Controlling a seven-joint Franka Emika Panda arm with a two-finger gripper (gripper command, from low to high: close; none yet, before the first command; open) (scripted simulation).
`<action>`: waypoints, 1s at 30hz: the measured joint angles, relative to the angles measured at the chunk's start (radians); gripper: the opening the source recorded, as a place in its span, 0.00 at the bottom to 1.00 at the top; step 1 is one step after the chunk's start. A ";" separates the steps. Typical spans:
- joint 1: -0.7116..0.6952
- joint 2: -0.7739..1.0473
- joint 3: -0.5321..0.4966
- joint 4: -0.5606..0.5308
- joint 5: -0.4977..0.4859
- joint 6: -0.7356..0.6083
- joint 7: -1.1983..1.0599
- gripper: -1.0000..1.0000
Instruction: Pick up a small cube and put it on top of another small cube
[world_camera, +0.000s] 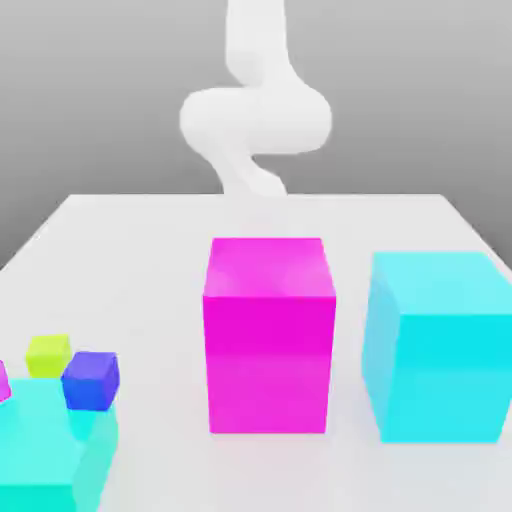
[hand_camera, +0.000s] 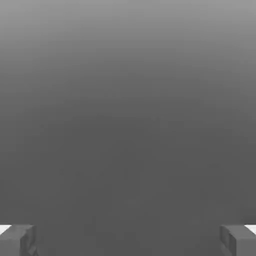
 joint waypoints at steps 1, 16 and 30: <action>-0.032 0.038 -0.007 -0.018 -0.006 0.021 0.027 0.50; -0.386 0.568 -0.212 -0.262 -0.045 0.322 0.355 0.50; -0.660 1.030 -0.116 -0.325 0.268 0.627 0.258 0.00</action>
